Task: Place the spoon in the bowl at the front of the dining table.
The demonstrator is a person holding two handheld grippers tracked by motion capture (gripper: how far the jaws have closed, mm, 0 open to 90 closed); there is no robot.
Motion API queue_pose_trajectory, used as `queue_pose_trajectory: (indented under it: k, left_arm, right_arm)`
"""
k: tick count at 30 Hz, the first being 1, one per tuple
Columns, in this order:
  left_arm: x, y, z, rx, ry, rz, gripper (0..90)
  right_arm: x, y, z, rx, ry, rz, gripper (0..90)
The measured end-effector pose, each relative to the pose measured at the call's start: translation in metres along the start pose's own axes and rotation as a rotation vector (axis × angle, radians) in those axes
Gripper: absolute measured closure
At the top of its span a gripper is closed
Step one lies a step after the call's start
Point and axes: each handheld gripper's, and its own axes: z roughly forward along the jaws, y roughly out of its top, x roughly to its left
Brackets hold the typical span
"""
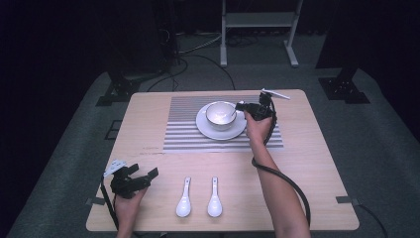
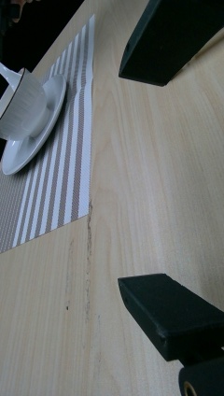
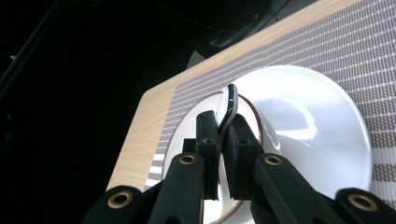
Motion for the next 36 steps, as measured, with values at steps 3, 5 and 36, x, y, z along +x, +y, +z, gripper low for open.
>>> queue_pose_trajectory:
  k: [3,5,36]
  left_arm:
    - [0.000,0.000,0.000,0.000,0.000,-0.001,1.0]
    - [0.000,0.000,0.000,-0.001,0.000,-0.001,1.0]
    - [0.000,0.000,0.000,0.002,0.005,0.002,1.0]
  right_arm:
    - [-0.006,-0.004,0.002,0.015,0.007,0.015,84.5]
    - [-0.008,-0.006,0.003,0.025,0.008,0.016,84.3]
    - [-0.028,-0.023,-0.002,0.093,0.055,0.005,80.2]
